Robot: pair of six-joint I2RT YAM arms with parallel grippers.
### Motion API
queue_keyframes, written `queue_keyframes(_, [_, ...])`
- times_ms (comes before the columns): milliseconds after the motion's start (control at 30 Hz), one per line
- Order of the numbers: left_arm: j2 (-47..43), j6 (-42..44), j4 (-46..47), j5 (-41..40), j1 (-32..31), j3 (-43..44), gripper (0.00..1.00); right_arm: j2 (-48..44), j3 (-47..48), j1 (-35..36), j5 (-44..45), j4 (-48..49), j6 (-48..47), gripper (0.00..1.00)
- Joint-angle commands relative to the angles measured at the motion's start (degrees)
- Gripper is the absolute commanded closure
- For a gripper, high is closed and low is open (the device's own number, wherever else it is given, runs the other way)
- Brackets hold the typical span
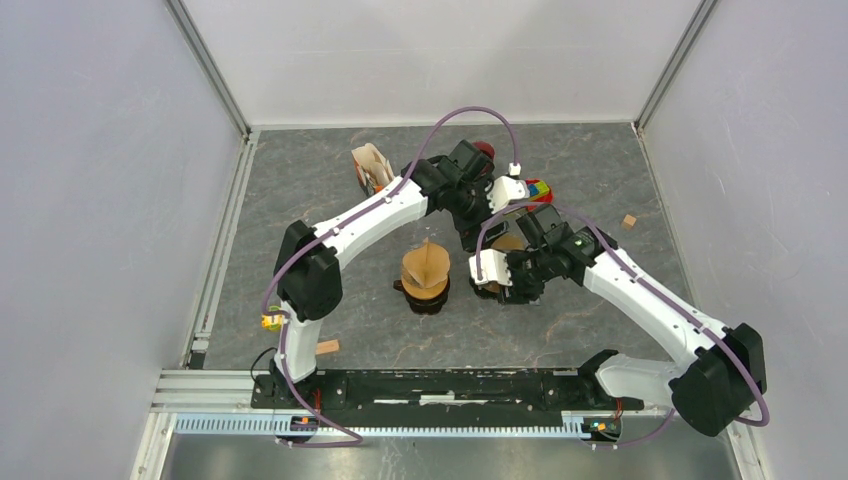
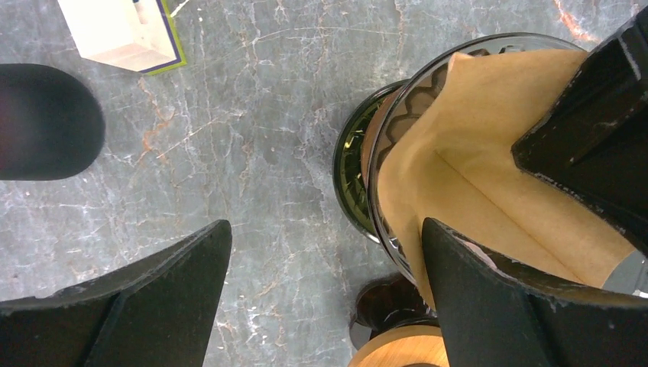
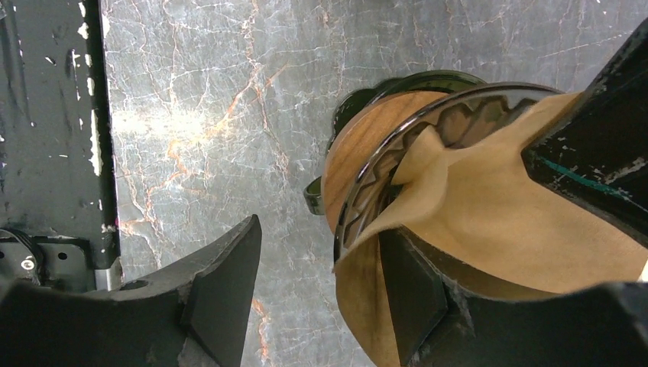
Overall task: Place the coffee filter in the dripper
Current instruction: Place the coffee filter in the coffee dripper.
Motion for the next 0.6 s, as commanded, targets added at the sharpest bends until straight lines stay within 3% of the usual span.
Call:
queue_keyframes(0, [-2.26,-2.09,3.26,0.83,-0.04,-1.52,0.00,-0.48,-2.06,-0.25,-1.87,0.83,-1.20,0.36])
queue_keyframes(567, [-2.75,-0.86,3.50,1.96,-0.04,-2.59,0.00,0.29,0.41,-1.13,-2.46,0.52,-1.56,0.33])
